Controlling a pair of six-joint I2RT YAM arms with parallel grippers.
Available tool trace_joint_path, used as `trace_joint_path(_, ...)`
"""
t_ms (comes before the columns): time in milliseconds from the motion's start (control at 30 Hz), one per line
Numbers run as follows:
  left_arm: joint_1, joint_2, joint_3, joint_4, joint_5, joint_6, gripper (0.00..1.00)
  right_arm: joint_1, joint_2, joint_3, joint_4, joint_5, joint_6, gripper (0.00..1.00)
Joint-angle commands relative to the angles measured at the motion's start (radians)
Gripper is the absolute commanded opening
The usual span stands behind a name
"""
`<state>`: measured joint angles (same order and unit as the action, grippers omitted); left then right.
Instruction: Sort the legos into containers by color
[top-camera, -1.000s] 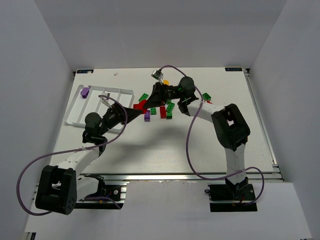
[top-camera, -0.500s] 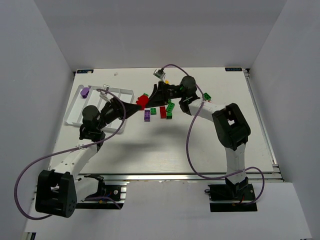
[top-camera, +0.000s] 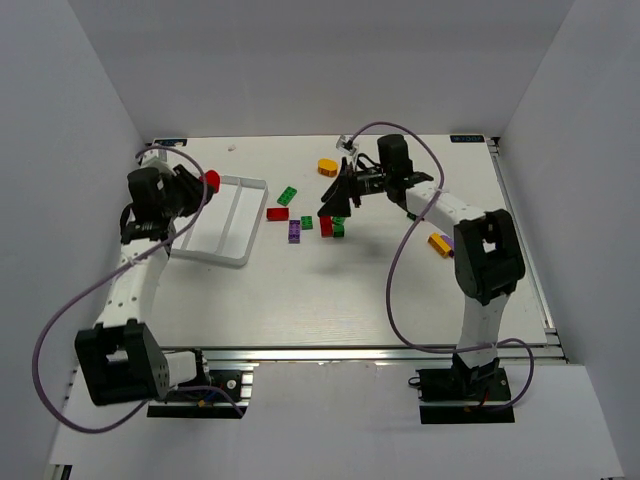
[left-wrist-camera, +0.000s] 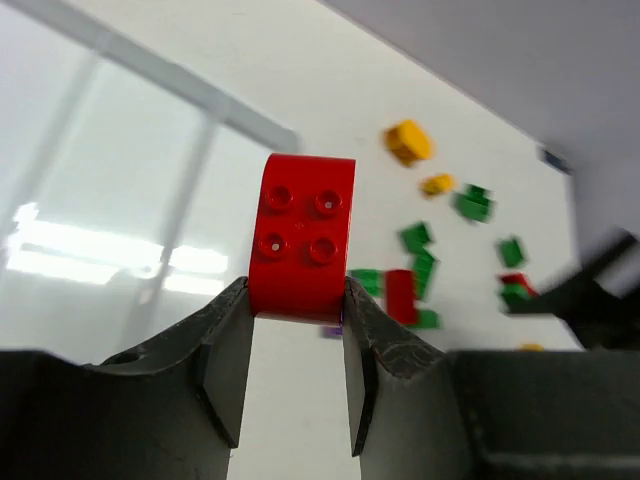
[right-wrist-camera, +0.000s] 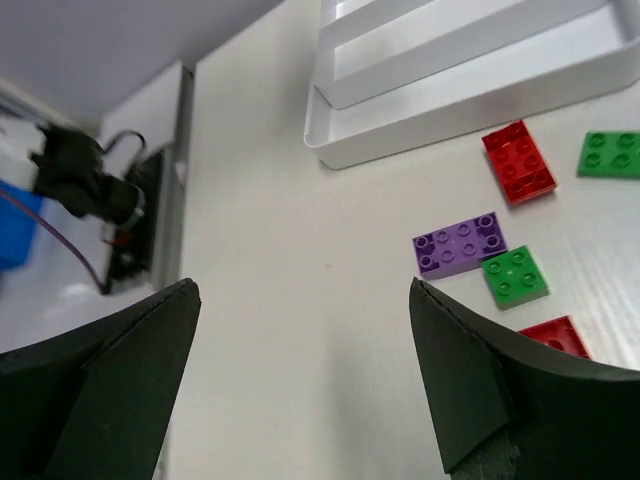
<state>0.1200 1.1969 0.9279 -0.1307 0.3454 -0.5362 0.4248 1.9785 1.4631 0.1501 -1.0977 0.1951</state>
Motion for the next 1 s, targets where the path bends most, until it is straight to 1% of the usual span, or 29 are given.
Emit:
trace_joint_path(0, 0.018, 0.116, 0.087, -0.196, -0.233, 0.136, 0.00, 0.012, -0.153, -0.001, -0.288, 0.036, -0.546, 0.90)
trace_joint_path(67, 0.035, 0.195, 0.126, -0.193, -0.293, 0.136, 0.00, 0.012, -0.188, -0.030, -0.316, 0.059, -0.635, 0.89)
trace_joint_path(133, 0.043, 0.248, 0.161, -0.176, -0.327, 0.136, 0.00, 0.012, -0.199, -0.033, -0.333, 0.082, -0.664, 0.85)
trace_joint_path(167, 0.046, 0.277, 0.176, -0.175, -0.392, 0.134, 0.00, 0.012, -0.205, -0.035, -0.340, 0.087, -0.672, 0.83)
trace_joint_path(233, 0.047, 0.369, 0.215, -0.168, -0.431, 0.152, 0.00, 0.011, -0.208, -0.038, -0.360, 0.087, -0.695, 0.78)
trace_joint_path(300, 0.047, 0.461, 0.293, -0.168, -0.488, 0.162, 0.00, 0.009, -0.211, -0.035, -0.383, 0.085, -0.715, 0.77)
trace_joint_path(500, 0.047, 0.625, 0.463, -0.106, -0.516, 0.170, 0.00, 0.003, -0.204, -0.012, -0.440, 0.073, -0.749, 0.76)
trace_joint_path(633, 0.047, 0.722, 0.549, -0.118, -0.529, 0.173, 0.00, -0.001, -0.205, -0.021, -0.457, 0.085, -0.755, 0.79)
trace_joint_path(733, 0.049, 0.768, 0.575, -0.115, -0.514, 0.173, 0.05, -0.006, -0.211, -0.037, -0.443, 0.105, -0.747, 0.81)
trace_joint_path(767, 0.049, 0.785, 0.580, -0.112, -0.507, 0.173, 0.10, -0.011, -0.214, -0.044, -0.432, 0.107, -0.744, 0.82)
trace_joint_path(833, 0.049, 0.799, 0.595, -0.109, -0.491, 0.165, 0.14, -0.014, -0.216, -0.049, -0.423, 0.114, -0.744, 0.83)
trace_joint_path(933, 0.049, 0.817, 0.609, -0.118, -0.471, 0.154, 0.23, -0.021, -0.208, -0.043, -0.423, 0.119, -0.744, 0.84)
trace_joint_path(967, 0.049, 0.817, 0.611, -0.118, -0.470, 0.151, 0.30, -0.024, -0.202, -0.035, -0.422, 0.124, -0.746, 0.84)
